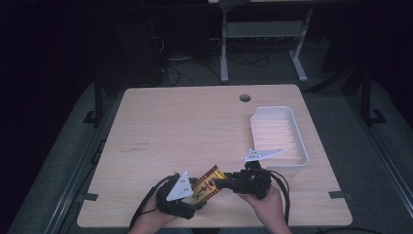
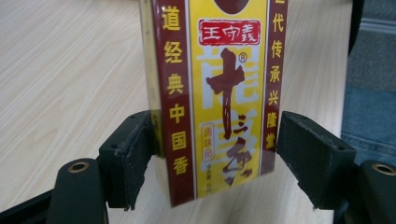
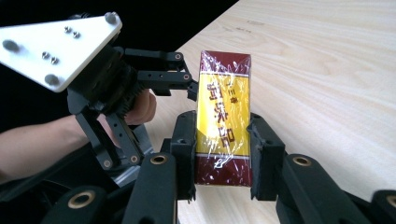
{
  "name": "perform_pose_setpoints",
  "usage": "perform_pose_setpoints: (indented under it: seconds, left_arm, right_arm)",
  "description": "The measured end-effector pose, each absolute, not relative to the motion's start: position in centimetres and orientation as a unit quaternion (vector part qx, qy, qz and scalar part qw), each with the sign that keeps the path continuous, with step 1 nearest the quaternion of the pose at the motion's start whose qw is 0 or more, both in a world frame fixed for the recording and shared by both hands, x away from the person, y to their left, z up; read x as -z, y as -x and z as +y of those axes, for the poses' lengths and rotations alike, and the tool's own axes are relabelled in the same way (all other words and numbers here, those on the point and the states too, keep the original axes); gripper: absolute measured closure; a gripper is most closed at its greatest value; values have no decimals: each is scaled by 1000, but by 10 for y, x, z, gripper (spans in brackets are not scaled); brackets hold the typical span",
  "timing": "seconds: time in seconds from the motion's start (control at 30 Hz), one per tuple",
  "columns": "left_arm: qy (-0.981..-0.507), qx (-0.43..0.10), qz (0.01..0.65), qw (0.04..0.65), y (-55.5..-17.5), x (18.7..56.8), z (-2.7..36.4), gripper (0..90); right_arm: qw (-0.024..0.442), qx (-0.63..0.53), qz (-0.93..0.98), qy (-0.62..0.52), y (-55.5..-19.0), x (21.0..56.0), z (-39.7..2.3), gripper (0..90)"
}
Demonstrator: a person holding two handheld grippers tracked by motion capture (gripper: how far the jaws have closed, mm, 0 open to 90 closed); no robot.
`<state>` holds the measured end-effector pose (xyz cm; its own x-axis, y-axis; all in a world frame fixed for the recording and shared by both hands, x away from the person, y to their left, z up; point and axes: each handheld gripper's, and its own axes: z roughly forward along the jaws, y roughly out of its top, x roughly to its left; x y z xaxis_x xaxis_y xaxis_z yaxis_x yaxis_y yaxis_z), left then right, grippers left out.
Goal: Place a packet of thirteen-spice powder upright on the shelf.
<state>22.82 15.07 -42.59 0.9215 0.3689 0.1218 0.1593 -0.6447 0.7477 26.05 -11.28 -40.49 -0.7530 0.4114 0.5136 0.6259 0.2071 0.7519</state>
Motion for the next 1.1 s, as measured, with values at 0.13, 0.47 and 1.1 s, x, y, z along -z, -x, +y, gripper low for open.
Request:
perform_pose_setpoints:
  seconds: [0.13,0.47,1.1]
  left_arm:
    - [-892,-120,162,404,-231,426,156,270]
    - [-882,-110,191,417,-239,424,172,271]
    - [-852,-96,257,446,-255,424,213,272]
  right_arm:
    - [84,525,-781,327,-261,399,-115,674]
    - [43,470,-832,291,-272,383,-120,674]
    - [-21,353,-918,178,-314,323,-112,673]
